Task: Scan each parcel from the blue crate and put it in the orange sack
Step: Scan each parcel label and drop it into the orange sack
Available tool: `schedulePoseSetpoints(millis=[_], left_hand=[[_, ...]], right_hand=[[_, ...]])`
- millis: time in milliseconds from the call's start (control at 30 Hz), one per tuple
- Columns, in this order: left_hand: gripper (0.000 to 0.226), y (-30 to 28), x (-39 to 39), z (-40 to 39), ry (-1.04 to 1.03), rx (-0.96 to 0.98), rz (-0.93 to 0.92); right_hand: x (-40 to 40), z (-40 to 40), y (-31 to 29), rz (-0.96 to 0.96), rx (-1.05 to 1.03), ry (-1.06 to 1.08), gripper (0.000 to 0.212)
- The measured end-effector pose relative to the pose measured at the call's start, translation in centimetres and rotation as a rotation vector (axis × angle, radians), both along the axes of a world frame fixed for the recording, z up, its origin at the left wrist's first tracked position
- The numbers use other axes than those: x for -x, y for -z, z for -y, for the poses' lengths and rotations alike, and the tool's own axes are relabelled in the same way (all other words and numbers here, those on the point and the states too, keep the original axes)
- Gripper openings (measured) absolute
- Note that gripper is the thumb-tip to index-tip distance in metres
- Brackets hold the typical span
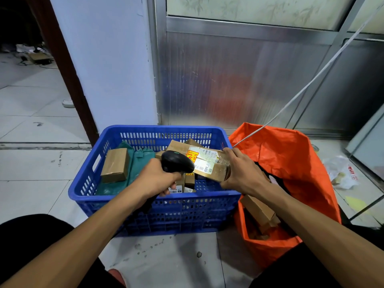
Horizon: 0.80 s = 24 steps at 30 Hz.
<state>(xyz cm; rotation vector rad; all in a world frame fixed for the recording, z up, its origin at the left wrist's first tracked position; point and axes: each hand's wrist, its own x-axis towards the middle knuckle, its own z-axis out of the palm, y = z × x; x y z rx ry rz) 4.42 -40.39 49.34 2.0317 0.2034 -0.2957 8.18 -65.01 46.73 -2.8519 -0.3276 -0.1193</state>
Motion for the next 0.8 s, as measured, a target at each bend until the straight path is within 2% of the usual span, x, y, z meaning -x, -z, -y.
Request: schedulePoseSetpoints(millis=[367, 433, 533, 600, 767, 800], left_hand=[[0.006, -0.1, -0.1, -0.2, 0.007, -0.038, 0.012], [0.006, -0.4, 0.0, 0.0, 0.045, -0.123, 0.072], [0.026, -0.8, 0.3, -0.2, 0.138, -0.429, 0.262], [0.029, -0.9, 0.5, -0.4, 0.2, -0.578, 0.358], [0.035, -1.1, 0.7, -0.4, 0.298, -0.63, 0.422], [0.031, -1.1, 0.6, -0.4, 0.302, -0.627, 0.421]], right_hand=[[-0.1, 0.0, 0.2, -0.009, 0.021, -0.012, 0.099], [-0.1, 0.0, 0.3, -0.01, 0.037, -0.018, 0.1], [-0.2, 0.2, 0.5, -0.008, 0.056, -0.037, 0.102], [-0.3, 0.3, 0.5, -0.013, 0.069, -0.046, 0.103], [-0.4, 0.4, 0.7, -0.034, 0.095, -0.12, 0.107], [-0.5, 0.3, 0.7, -0.034, 0.104, -0.147, 0.106]])
